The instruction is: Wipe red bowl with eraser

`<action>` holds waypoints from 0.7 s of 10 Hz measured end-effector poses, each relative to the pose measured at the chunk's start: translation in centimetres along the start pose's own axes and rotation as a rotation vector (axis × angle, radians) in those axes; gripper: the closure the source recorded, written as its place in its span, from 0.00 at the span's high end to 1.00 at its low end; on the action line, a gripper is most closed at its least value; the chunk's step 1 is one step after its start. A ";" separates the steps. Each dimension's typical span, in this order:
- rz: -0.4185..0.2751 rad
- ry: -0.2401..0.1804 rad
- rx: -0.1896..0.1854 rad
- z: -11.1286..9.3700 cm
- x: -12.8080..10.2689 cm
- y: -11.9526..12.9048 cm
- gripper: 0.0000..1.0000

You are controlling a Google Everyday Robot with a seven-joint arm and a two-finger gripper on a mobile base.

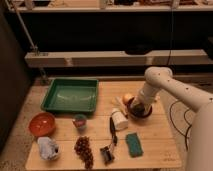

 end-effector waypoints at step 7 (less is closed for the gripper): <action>-0.060 -0.017 0.041 1.5 0.8 -0.1 0.36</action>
